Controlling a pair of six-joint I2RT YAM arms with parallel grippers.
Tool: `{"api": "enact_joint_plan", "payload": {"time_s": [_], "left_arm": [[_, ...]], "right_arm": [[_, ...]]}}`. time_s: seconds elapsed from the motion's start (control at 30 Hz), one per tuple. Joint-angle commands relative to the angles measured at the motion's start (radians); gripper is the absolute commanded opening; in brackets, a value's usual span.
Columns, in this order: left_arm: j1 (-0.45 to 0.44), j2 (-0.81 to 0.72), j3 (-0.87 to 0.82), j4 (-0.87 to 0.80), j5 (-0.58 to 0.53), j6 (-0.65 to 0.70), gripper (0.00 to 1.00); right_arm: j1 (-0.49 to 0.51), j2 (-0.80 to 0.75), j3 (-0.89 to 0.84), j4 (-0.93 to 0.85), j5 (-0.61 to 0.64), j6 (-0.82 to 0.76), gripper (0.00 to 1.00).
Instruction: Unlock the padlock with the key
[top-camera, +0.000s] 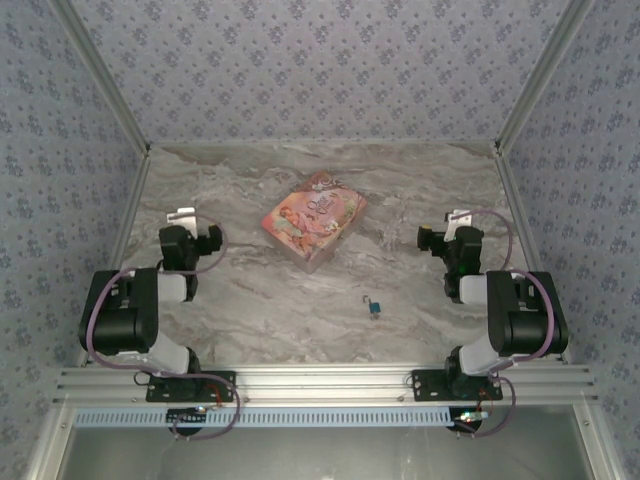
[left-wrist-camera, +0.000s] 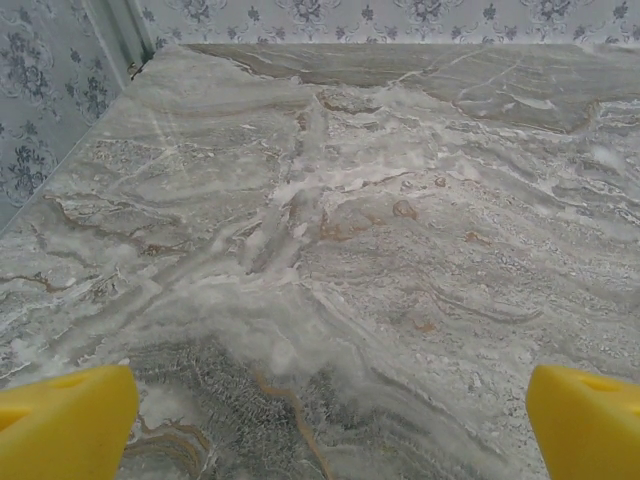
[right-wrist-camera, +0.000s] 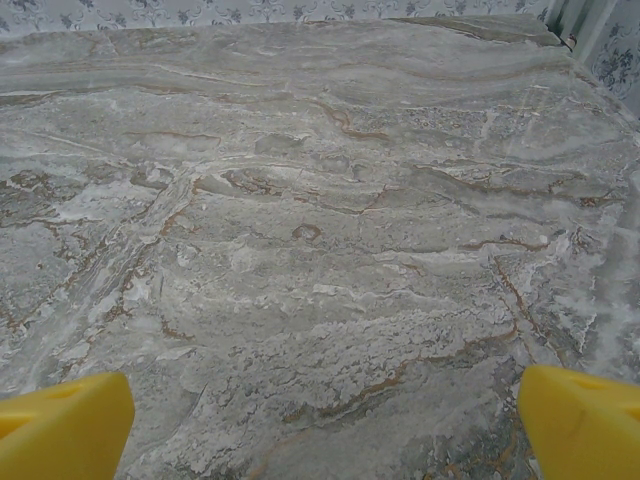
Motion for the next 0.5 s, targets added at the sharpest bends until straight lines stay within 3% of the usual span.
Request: {"api": "enact_joint_plan", "payload": {"time_s": [0.0,0.47], "left_arm": [[0.000,-0.001,0.012,-0.026,0.042,-0.025,0.99],[-0.002,-0.001,0.012,-0.026,0.038,-0.024,0.99]], "right_arm": [[0.004,0.011,0.017,-0.007,0.014,-0.017,1.00],[0.004,0.011,0.019,-0.009,0.012,-0.018,1.00]]}}
